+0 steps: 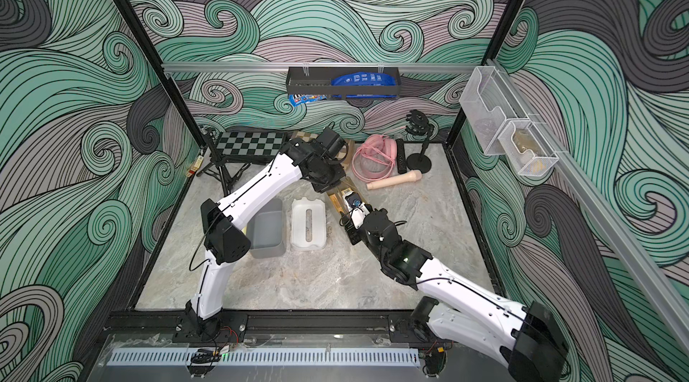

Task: Put the tissue paper into the tissue box
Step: Close the box lid on the tissue box.

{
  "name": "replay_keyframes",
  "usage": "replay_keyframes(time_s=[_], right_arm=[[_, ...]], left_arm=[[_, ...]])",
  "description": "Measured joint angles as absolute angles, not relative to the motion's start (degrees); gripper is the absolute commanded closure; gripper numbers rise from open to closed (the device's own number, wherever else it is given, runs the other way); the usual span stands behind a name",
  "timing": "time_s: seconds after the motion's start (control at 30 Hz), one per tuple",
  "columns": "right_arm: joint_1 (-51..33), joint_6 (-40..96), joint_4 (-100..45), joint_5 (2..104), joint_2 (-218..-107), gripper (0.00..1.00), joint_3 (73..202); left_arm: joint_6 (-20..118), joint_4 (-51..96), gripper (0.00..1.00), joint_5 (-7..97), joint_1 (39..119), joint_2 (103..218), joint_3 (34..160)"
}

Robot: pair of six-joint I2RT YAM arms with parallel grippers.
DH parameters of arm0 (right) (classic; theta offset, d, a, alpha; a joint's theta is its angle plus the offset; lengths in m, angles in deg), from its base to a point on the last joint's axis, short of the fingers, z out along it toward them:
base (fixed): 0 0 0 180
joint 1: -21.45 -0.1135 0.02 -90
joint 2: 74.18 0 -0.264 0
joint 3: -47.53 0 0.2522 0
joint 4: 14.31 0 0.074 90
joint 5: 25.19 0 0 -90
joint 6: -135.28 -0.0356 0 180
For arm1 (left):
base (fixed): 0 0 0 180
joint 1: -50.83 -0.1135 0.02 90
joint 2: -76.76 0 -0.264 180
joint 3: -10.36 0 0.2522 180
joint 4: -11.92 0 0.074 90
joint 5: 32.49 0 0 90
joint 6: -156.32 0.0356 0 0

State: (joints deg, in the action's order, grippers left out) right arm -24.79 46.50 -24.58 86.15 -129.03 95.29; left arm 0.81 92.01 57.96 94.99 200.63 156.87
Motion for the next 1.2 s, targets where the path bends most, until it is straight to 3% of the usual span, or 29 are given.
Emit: replay_keyframes(time_s=[0.5, 0.9, 1.2], right_arm=[[-23.52, 45.95, -24.86, 87.40, -134.19, 0.71, 98.15], [-22.93, 45.16, -26.57, 85.60, -136.99, 0.76, 100.01], [-22.58, 44.29, -27.47, 86.70, -138.52, 0.93, 101.04]], left_arm=[[0.17, 92.16, 1.00, 65.26, 97.50, 199.48, 156.87], [0.30, 92.14, 1.00, 68.17, 98.53, 198.86, 156.87], [0.68, 91.96, 1.00, 69.79, 98.75, 198.80, 156.87]])
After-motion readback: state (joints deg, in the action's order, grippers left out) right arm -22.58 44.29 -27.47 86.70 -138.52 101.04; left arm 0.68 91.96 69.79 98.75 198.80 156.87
